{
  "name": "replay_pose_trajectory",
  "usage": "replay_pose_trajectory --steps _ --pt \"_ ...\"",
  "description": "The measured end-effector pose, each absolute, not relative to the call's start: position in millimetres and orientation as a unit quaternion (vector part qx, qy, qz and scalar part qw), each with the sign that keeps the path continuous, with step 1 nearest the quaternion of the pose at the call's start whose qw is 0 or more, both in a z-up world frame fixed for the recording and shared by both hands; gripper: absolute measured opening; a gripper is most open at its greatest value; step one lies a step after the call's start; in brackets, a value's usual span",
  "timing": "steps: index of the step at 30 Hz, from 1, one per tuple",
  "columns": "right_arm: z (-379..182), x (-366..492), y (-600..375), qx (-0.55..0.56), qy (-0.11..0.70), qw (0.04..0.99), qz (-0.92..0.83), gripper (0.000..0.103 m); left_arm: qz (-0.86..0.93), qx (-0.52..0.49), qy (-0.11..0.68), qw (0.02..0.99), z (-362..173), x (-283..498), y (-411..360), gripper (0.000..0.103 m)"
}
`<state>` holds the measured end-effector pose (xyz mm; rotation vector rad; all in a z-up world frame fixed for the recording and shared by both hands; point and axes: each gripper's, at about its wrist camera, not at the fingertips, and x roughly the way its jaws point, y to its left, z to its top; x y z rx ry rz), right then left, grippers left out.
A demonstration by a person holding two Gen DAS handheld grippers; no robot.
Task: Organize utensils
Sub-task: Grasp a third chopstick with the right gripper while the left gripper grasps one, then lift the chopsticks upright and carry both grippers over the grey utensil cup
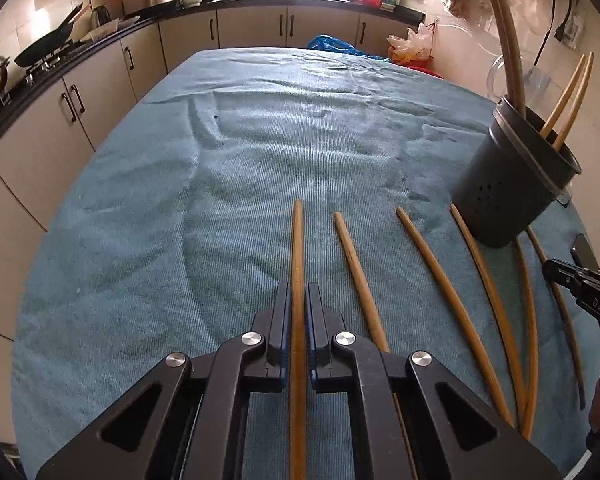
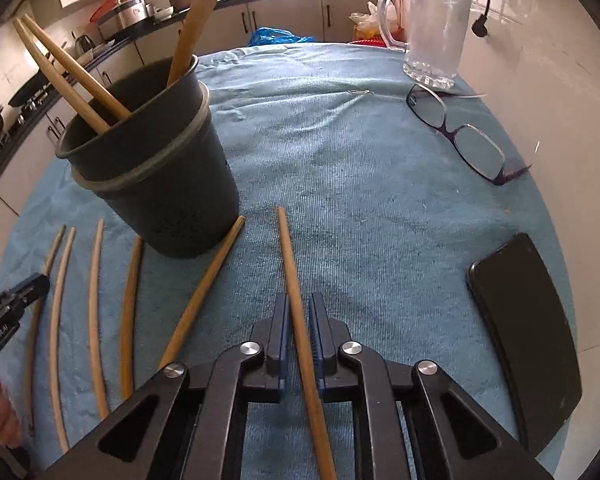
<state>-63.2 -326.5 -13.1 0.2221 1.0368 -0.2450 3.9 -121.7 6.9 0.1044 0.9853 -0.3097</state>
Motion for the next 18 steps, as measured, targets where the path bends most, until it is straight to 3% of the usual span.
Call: replay_pose_trajectory --steps 7,18 --pt "-10.8 -69.4 -327.8 0.127 0.48 0.862 -0.105 0.007 -0.145 0.057 0.46 0.874 11.9 -0.5 -123.6 0.006" --pt "54.6 -119.1 -319.5 0.155 0.378 0.908 -0.092 0.007 -0.144 0.061 0.377 0.913 65.0 -32.6 -118.1 0.006"
